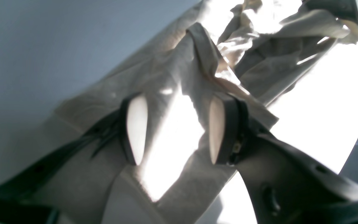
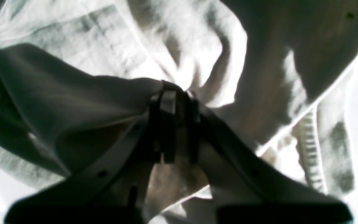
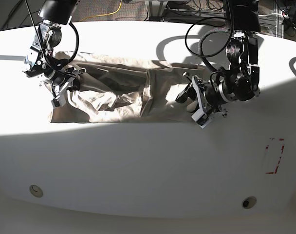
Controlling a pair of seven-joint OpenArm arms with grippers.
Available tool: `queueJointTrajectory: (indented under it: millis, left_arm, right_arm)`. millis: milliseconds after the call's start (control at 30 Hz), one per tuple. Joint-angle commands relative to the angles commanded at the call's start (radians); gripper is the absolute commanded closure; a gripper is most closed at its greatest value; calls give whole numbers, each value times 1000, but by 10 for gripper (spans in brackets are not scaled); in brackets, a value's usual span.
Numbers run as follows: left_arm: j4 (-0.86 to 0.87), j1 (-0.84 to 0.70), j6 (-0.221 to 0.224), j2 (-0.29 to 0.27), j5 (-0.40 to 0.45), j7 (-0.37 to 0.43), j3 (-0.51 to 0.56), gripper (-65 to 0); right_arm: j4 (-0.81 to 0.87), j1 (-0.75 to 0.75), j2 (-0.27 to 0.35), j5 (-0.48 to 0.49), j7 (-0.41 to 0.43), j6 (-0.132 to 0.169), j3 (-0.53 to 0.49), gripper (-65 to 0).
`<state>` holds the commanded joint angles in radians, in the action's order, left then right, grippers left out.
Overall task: Layout the t-shirt on the table in an organized manner, then fold the t-shirt properly
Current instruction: 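Fold the strip end with the left gripper toward the right gripper, then hold the folded end with the left gripper and bring the right gripper inward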
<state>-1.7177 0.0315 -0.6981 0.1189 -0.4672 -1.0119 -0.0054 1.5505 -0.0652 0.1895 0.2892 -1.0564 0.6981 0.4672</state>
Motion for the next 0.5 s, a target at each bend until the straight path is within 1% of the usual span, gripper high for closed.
queueJointTrajectory:
  millis: [67, 200, 267, 400, 500]
  left_arm:
    - [12, -11, 0, 0, 35, 25, 0, -139]
    - [69, -37, 0, 0, 126, 104, 0, -35]
    - [103, -40, 0, -3, 160, 129, 0, -1]
    - [176, -43, 0, -3, 206, 178, 0, 0]
    - [215, -51, 0, -3, 209, 210, 0, 0]
  right_arm:
    - [8, 0, 0, 0, 0, 0, 0, -55]
    - [12, 2, 0, 0, 0, 0, 0, -55]
    - [12, 2, 0, 0, 0, 0, 0, -55]
    - [46, 2, 0, 0, 0, 0, 2, -57]
    - [115, -3, 0, 0, -2, 0, 2, -70]
